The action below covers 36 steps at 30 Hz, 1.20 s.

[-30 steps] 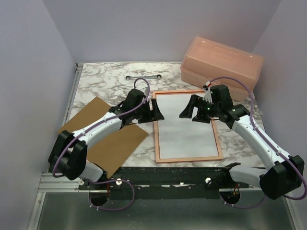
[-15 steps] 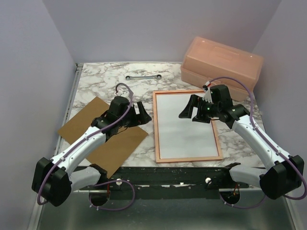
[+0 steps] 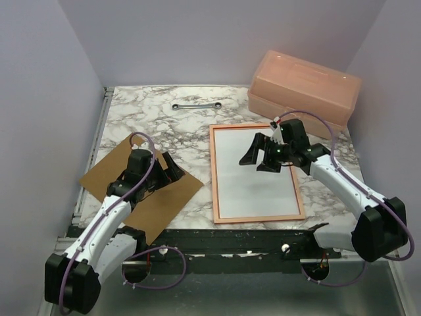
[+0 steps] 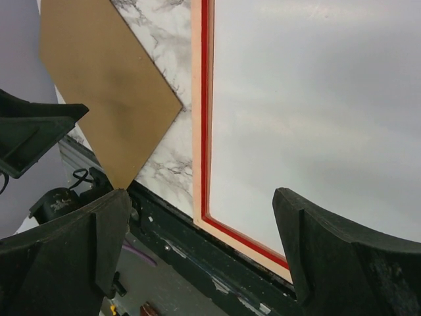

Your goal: Put the photo into the frame

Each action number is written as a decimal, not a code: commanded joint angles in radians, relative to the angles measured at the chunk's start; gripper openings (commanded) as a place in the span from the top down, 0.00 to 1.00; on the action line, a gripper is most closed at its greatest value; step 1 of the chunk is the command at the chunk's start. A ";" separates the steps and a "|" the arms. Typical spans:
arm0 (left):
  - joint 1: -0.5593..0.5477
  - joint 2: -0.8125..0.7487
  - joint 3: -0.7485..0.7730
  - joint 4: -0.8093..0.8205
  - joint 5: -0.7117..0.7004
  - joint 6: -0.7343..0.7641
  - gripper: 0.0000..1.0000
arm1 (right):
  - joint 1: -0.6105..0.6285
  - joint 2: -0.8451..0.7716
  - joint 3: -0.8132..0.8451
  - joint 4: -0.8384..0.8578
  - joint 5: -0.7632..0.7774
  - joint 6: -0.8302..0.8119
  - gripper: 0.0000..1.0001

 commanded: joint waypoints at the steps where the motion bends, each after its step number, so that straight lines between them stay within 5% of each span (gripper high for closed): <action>1: 0.066 -0.082 -0.018 -0.116 -0.024 -0.017 0.01 | 0.065 0.074 -0.012 0.112 -0.034 0.053 0.02; 19: 0.235 -0.160 0.092 -0.501 -0.398 -0.148 0.02 | 0.381 0.625 0.477 0.089 0.099 0.032 0.02; 27: 0.262 -0.207 0.089 -0.704 -0.679 -0.428 0.01 | 0.409 0.819 0.678 0.004 0.162 -0.014 0.02; 36: 0.355 0.056 0.101 -0.762 -0.713 -0.478 0.02 | 0.412 0.948 0.775 -0.065 0.186 -0.056 0.02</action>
